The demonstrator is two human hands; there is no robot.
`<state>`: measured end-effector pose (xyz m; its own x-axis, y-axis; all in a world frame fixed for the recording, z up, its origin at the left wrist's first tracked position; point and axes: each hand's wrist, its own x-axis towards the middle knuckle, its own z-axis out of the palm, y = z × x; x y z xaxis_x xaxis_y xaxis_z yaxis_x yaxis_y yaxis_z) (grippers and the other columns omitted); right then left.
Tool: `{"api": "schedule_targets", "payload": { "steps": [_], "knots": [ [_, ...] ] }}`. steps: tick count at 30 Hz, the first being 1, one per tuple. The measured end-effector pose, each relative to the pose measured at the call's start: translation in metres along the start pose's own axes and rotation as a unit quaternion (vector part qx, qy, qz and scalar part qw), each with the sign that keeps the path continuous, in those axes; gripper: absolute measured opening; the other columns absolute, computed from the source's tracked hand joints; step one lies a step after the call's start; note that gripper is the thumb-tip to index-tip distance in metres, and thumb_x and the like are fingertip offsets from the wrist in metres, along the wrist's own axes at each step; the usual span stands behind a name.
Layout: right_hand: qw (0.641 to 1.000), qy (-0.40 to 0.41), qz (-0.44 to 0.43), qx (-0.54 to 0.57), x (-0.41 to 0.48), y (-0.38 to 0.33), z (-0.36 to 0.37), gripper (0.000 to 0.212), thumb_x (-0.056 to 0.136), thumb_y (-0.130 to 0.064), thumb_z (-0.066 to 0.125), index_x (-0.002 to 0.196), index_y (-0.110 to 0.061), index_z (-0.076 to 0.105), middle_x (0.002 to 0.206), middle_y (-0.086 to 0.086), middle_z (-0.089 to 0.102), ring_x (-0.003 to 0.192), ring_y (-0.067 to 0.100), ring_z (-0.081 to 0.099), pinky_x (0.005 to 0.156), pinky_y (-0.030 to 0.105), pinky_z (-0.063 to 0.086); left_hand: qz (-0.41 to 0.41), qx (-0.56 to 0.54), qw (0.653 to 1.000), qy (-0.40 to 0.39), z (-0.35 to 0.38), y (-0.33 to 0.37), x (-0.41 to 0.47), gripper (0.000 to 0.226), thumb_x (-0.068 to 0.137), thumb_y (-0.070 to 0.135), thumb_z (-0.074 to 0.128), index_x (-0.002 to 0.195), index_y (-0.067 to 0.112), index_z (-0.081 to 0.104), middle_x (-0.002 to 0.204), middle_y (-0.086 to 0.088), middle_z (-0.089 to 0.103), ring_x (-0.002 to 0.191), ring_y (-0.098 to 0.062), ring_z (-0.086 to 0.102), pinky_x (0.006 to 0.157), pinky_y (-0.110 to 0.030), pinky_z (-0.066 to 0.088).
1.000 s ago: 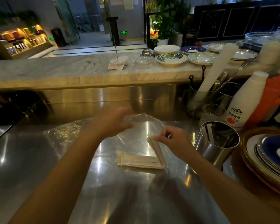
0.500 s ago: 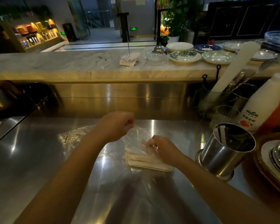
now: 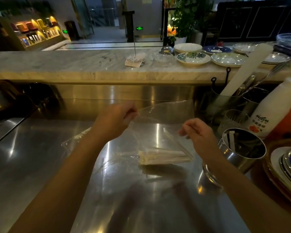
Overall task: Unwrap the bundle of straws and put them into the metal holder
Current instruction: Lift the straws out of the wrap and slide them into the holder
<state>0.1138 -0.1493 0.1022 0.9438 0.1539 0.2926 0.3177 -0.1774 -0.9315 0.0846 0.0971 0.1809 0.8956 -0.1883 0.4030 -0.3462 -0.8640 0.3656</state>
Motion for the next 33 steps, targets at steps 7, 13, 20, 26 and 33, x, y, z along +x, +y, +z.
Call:
{"api": "schedule_targets", "payload": {
  "steps": [7, 13, 20, 26, 33],
  "knots": [
    [0.995, -0.074, 0.058, -0.015, -0.008, 0.004, 0.0, 0.028, 0.075, -0.001, 0.068, 0.074, -0.029, 0.064, 0.074, -0.006, 0.067, 0.066, -0.004, 0.063, 0.063, 0.006, 0.048, -0.008, -0.003, 0.998, -0.057, 0.008, -0.001, 0.001, 0.004, 0.087, 0.024, 0.058, 0.09, 0.021, 0.058, 0.084, 0.001, 0.064, 0.075, -0.016, 0.057, 0.06, -0.025, 0.042],
    [0.996, -0.051, 0.072, -0.024, -0.009, 0.009, -0.001, 0.027, 0.077, -0.004, 0.065, 0.071, -0.03, 0.065, 0.074, -0.001, 0.066, 0.071, 0.009, 0.061, 0.064, 0.012, 0.051, -0.039, 0.036, 0.993, -0.108, 0.011, -0.009, -0.001, 0.015, 0.084, 0.028, 0.063, 0.097, 0.019, 0.064, 0.092, 0.003, 0.064, 0.083, -0.013, 0.056, 0.063, -0.026, 0.039],
    [0.997, 0.005, 0.076, 0.031, -0.01, 0.01, -0.005, 0.021, 0.078, 0.0, 0.063, 0.075, -0.021, 0.064, 0.072, 0.002, 0.064, 0.06, -0.002, 0.06, 0.057, 0.008, 0.048, -0.016, 0.066, 0.996, -0.059, 0.005, -0.01, 0.003, 0.01, 0.087, 0.025, 0.059, 0.092, 0.018, 0.066, 0.081, 0.005, 0.064, 0.065, -0.005, 0.048, 0.054, -0.015, 0.03],
    [0.995, 0.025, 0.091, 0.042, -0.014, 0.02, -0.004, 0.017, 0.078, 0.003, 0.063, 0.078, -0.014, 0.067, 0.071, 0.002, 0.065, 0.06, 0.0, 0.061, 0.058, 0.009, 0.049, -0.021, 0.108, 0.986, -0.125, 0.008, -0.013, 0.012, 0.014, 0.086, 0.027, 0.061, 0.092, 0.015, 0.062, 0.081, 0.002, 0.061, 0.078, -0.02, 0.057, 0.062, -0.029, 0.038],
    [0.994, 0.039, 0.09, 0.056, -0.019, 0.02, -0.007, 0.017, 0.082, -0.001, 0.059, 0.077, -0.016, 0.065, 0.072, 0.006, 0.064, 0.058, -0.001, 0.06, 0.055, 0.008, 0.048, 0.022, 0.103, 0.988, -0.113, 0.006, -0.007, 0.021, 0.014, 0.091, 0.028, 0.053, 0.091, 0.017, 0.061, 0.074, 0.004, 0.058, 0.064, -0.012, 0.049, 0.05, -0.023, 0.029]
  ]
}}
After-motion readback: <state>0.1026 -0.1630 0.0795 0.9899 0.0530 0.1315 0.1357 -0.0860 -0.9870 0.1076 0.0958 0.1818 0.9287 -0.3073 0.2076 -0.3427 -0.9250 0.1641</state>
